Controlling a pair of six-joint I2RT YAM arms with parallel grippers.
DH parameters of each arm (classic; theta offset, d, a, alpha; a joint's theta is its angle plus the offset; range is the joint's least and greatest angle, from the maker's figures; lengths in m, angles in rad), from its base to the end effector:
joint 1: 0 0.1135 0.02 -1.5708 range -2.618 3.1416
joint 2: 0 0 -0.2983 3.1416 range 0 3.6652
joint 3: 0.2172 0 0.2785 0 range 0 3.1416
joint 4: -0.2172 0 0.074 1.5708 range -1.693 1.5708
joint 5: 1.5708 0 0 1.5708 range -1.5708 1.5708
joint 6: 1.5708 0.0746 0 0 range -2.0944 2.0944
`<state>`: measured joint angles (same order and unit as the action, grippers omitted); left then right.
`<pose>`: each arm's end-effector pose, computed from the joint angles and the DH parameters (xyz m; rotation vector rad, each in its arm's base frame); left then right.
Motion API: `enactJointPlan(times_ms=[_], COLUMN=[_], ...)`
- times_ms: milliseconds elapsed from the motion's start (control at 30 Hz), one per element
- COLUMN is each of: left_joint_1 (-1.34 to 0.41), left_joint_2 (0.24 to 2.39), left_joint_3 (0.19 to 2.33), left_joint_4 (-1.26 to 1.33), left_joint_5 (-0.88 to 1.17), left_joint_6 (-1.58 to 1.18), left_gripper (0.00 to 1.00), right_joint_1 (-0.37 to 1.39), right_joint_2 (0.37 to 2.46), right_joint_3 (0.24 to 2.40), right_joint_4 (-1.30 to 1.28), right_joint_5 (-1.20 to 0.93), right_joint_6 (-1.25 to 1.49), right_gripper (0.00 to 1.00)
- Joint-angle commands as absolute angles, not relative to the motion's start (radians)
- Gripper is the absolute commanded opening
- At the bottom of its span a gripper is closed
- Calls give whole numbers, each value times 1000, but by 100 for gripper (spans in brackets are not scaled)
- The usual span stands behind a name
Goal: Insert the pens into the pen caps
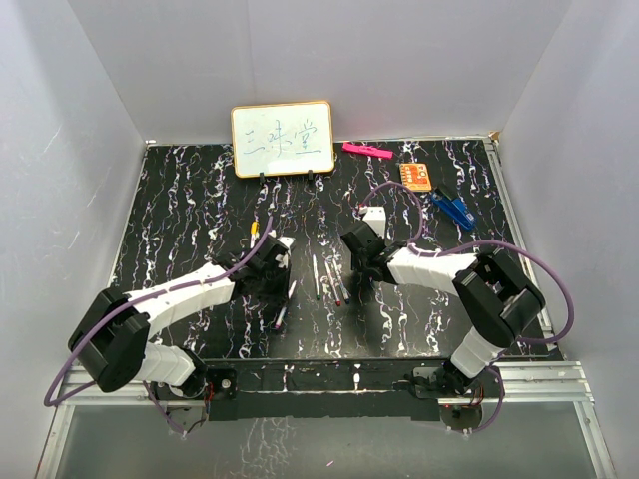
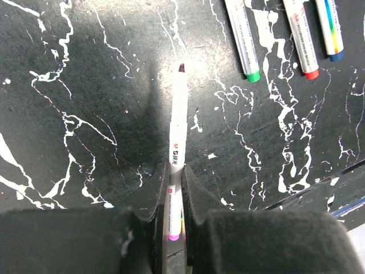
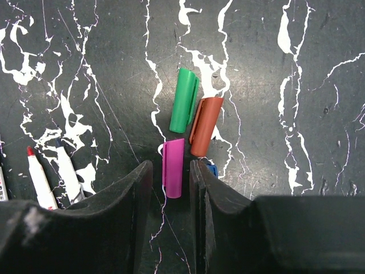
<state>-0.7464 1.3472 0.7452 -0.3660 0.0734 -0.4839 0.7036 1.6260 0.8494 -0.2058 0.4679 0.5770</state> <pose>0.2137 -0.2051 0.1776 0.3749 2.6098 -0.5520 0.2891 0.2011 0.1466 0.0212 2.4075 -0.0242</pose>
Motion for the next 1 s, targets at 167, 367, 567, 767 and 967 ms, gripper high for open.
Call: enactJointPlan(times_ms=[167, 367, 567, 767, 967], left_joint_1=[-750, -750, -750, -750, -750], left_joint_2=[1358, 1364, 1381, 1390, 1387], left_joint_3=[743, 746, 749, 749, 751], left_joint_4=[-371, -370, -367, -366, -370], left_joint_5=[64, 66, 62, 60, 57], left_joint_6=[-485, -482, -479, -479, -479], left_gripper=[0, 0, 0, 0, 0], right_joint_1=[695, 693, 693, 693, 693], right_joint_2=[1651, 1667, 1684, 1701, 1703], right_joint_3=[902, 908, 913, 920, 913], right_joint_4=[-163, -163, -171, -193, -235], right_joint_5=[473, 464, 446, 430, 413], right_joint_6=[571, 568, 566, 572, 585], right_gripper=[30, 28, 25, 24, 22])
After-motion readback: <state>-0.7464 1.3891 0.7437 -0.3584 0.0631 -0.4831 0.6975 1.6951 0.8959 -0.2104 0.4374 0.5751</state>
